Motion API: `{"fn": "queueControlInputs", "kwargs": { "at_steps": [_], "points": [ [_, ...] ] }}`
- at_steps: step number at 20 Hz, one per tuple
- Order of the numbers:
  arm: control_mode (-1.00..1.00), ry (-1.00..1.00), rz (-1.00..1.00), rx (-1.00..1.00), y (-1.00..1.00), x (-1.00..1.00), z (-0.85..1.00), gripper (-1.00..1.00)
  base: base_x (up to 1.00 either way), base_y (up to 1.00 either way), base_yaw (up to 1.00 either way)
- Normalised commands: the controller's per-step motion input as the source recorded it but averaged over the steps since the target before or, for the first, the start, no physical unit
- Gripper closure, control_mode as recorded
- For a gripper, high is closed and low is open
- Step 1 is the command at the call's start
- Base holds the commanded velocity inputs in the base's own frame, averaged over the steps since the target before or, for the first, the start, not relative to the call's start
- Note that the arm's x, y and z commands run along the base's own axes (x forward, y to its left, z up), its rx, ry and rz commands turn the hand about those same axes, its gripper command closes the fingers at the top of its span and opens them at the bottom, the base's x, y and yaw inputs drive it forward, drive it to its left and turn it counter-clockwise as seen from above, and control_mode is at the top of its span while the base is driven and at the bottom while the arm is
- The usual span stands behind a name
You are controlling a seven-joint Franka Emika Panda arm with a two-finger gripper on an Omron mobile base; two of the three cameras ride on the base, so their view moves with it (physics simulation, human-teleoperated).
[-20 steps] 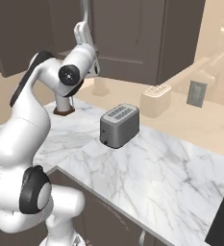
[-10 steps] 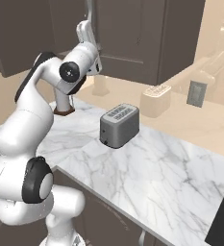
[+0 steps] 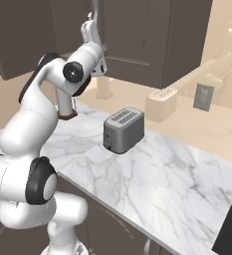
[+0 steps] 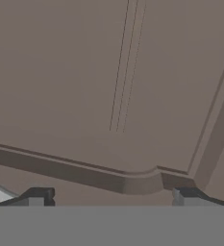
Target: Pick up the bar soap and spray from the sink, and place them back in the cabinet, and close the cabinet doors.
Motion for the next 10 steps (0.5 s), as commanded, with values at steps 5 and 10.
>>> {"fn": "queueControlInputs", "kwargs": {
  "at_steps": [5,10],
  "points": [
    [-1.0,0.0,0.0,0.0,0.0,0.16,0.0,-1.0,0.0,0.0,0.0],
    [-1.0,0.0,0.0,0.0,0.0,0.16,0.0,-1.0,0.0,0.0,0.0]
  ]
}}
